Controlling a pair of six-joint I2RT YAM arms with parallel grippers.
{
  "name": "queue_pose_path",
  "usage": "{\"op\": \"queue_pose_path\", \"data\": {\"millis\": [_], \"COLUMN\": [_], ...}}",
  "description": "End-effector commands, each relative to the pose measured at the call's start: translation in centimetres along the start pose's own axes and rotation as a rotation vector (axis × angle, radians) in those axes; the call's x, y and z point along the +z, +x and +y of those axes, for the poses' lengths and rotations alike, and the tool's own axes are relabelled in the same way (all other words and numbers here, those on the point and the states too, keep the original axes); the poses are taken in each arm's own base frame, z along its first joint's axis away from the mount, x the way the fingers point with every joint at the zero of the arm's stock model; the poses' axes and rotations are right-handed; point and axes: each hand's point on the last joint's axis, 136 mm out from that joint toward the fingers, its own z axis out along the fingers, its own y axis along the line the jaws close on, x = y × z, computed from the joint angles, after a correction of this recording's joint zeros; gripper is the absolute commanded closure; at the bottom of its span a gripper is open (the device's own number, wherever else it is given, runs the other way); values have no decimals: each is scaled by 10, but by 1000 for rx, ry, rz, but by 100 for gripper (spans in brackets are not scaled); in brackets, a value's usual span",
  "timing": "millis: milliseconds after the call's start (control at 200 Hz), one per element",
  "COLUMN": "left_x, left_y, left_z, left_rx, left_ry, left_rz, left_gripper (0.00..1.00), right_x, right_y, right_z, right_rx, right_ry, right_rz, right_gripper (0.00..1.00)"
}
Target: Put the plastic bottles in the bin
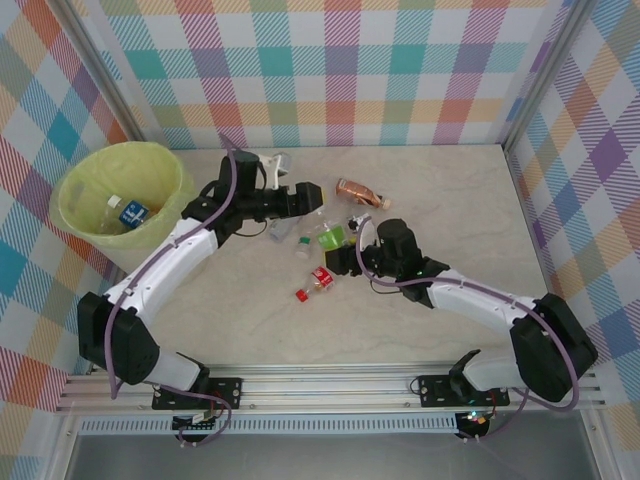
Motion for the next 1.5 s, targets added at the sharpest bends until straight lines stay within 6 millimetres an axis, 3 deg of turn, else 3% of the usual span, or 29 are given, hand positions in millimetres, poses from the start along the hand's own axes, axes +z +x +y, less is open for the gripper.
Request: {"op": "queue_pose_path", "data": {"millis": [0, 380, 710, 765, 790, 905, 1035, 1260, 1495], "left_x": [3, 22, 22, 21, 20, 11, -10, -74, -182], "left_y": [-6, 3, 2, 2, 1, -7, -24, -73, -135], "left_z": [-5, -7, -8, -8, -8, -5, -10, -20, -38], "left_rx": [21, 5, 7, 15, 21, 52, 116, 276, 396], "left_ry": [-23, -40, -39, -42, -48, -97, -153, -342, -650], "left_rz": [-3, 67, 73, 73, 70, 29, -54, -281, -587], "left_gripper": [16, 65, 81, 91, 100, 100, 100, 100, 100], "right_x": [0, 8, 7, 7, 7, 5, 1, -15, -30], "right_y": [-27, -34, -38, -38, -38, -38, -37, -45, -47], "right_z": [35, 43, 41, 42, 43, 45, 40, 2, -5], "right_rx": [-84, -78, -75, -78, -79, -85, -87, -71, -93], "right_ry": [-154, -189, -178, -179, -182, -193, -158, 76, 133], "right_rz": [-49, -49, -71, -72, -73, -67, -76, -186, -239], "right_gripper": [43, 42, 42, 41, 40, 25, 0, 0, 0]}}
